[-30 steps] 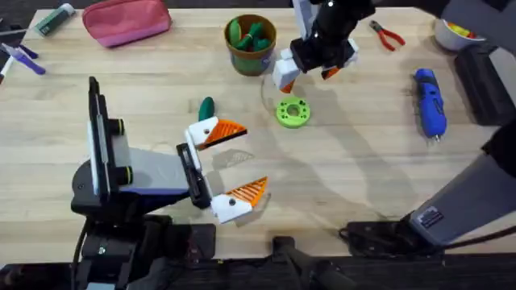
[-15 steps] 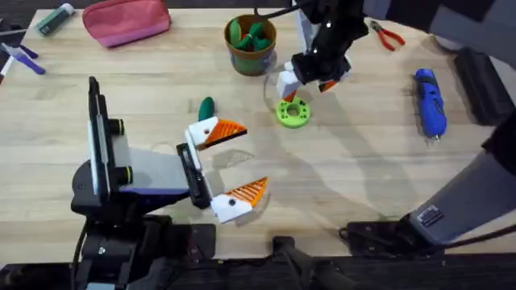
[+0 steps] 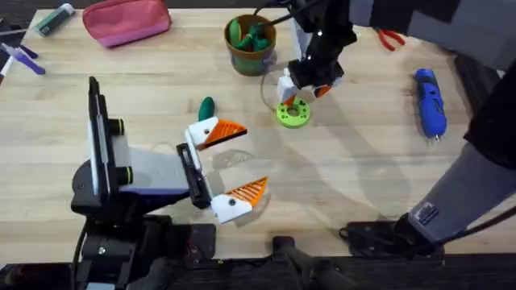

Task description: Pick up the gripper from the table and insert it into the empty holder that is missing its gripper. Then pick up a screw, insert it into the mounting hole, and use the screwdriver to tighten it. Finally, clean up the table by picking up the vegetable and placing it into the bucket.

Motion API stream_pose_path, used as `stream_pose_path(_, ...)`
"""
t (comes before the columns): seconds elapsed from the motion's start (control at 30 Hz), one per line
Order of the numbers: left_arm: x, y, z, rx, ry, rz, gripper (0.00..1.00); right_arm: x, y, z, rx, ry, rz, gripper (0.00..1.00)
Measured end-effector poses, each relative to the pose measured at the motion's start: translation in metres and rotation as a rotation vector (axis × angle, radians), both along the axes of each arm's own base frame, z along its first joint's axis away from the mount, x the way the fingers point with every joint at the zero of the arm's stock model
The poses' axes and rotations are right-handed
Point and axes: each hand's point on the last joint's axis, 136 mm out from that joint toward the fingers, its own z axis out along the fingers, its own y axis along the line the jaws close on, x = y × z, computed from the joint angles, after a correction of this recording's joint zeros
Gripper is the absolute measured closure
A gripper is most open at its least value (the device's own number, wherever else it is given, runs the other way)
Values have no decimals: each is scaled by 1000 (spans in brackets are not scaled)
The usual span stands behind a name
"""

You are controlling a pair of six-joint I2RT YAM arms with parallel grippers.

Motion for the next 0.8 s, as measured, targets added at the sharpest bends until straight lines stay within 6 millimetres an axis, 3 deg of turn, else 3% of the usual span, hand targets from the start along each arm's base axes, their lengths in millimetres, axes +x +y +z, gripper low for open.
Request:
stream_pose_path(0.27, 0, 0, 0, 0, 0, 0, 15, 0, 0, -15, -13, 30, -3, 408)
stream_pose_path(0.43, 0, 0, 0, 0, 0, 0, 15, 1, 1, -15, -9, 27, -3, 471)
stream_pose_path(0.8, 0, 0, 0, 0, 0, 0, 16, 2, 2, -15, -6, 22, -3, 708)
